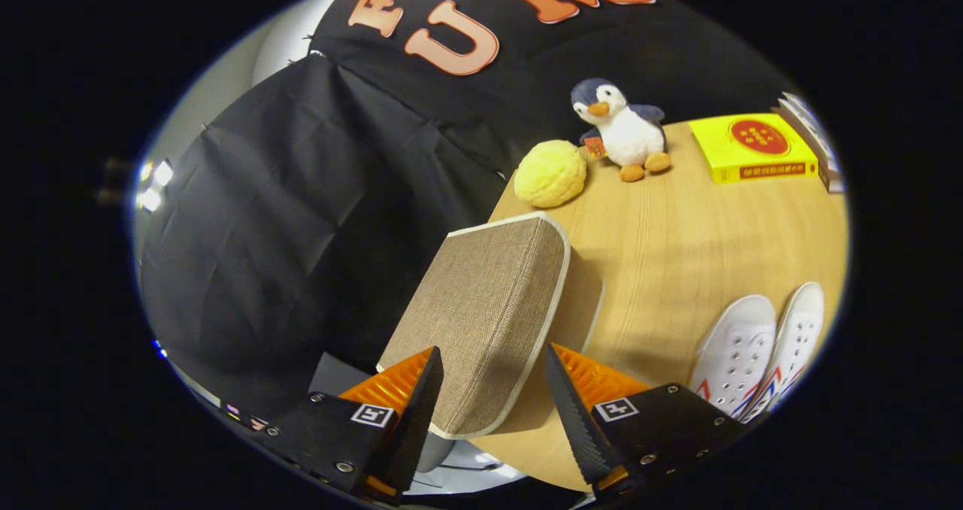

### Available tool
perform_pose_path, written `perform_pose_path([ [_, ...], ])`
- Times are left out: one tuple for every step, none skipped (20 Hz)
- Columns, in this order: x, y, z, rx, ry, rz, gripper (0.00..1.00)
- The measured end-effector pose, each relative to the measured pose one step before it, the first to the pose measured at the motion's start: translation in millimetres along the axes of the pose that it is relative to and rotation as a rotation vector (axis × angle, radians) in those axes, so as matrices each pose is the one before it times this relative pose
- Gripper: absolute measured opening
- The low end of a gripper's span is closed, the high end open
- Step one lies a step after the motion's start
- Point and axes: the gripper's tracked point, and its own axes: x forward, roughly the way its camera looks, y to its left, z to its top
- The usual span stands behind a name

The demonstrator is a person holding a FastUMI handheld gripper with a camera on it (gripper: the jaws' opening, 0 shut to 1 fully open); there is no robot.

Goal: Open the storage box then place both shoes into the box .Put the left shoe in first, then the right shoe, with the right side of both shoes facing outward in a uniform manner.

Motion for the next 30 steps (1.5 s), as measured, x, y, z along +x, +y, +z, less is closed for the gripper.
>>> perform_pose_path([
  [5.89,-2.29,-3.01,0.02885,0.00900,0.01510,0.82],
  [7.35,-1.41,-1.58,0.02873,0.00904,0.01205,0.82],
  [7.12,-1.08,-0.92,0.03081,0.00781,0.01548,0.82],
  [9.36,-1.95,0.48,0.02640,0.01066,0.01005,0.82],
  [7.36,-1.74,-0.60,0.02535,0.01146,0.01057,0.82],
  [6.55,-1.15,-6.17,0.02266,0.01668,0.00607,0.82],
  [4.46,-3.05,-3.27,0.01808,0.01997,0.00348,0.82],
  [3.08,-1.13,0.37,0.01631,0.00445,0.02094,0.82],
  [2.97,-0.14,1.49,0.02596,-0.00410,0.01692,0.82],
  [2.27,1.12,-1.56,0.02402,0.00874,0.01834,0.82],
  [3.52,0.93,-0.03,0.02150,0.00987,0.02019,0.82],
  [4.09,-0.97,-2.15,0.02559,0.01424,0.02360,0.82],
  [3.02,-0.71,-1.27,0.03694,0.01240,0.02073,0.82],
  [-1.79,0.75,-1.85,0.02891,0.00365,0.01533,0.82],
  [-0.63,0.16,1.07,0.01665,-0.00622,0.01142,0.84],
  [0.13,-1.51,-0.05,0.01454,-0.00211,0.00263,0.84],
  [0.05,1.28,-0.95,0.00940,0.00377,0.00624,0.84],
  [-2.00,1.45,0.93,0.00994,-0.00572,0.00619,0.83],
  [-2.19,2.80,3.49,0.01208,-0.01033,0.00711,0.80],
  [-3.38,-1.12,0.27,0.01067,-0.00717,-0.00952,0.71],
  [-2.21,-1.89,1.46,0.00990,-0.00463,-0.00639,0.68],
  [-3.54,0.63,-0.17,0.00281,-0.00635,-0.00103,0.66],
  [-3.97,1.70,1.23,0.00015,-0.00668,0.00135,0.65],
  [-4.04,0.79,1.49,-0.00487,-0.01019,-0.00246,0.62],
  [-3.17,0.67,3.37,-0.00572,-0.01436,-0.00370,0.60],
  [-6.02,1.79,1.64,0.00064,-0.01480,0.00017,0.47],
  [-3.03,1.03,1.58,0.00035,-0.01259,-0.00313,0.42],
  [-5.77,5.22,1.39,0.00301,-0.00876,0.01299,0.35],
  [-2.68,7.10,1.77,0.00611,-0.00764,0.02390,0.33],
  [-5.68,8.49,0.70,0.00041,-0.01331,0.02660,0.31],
])
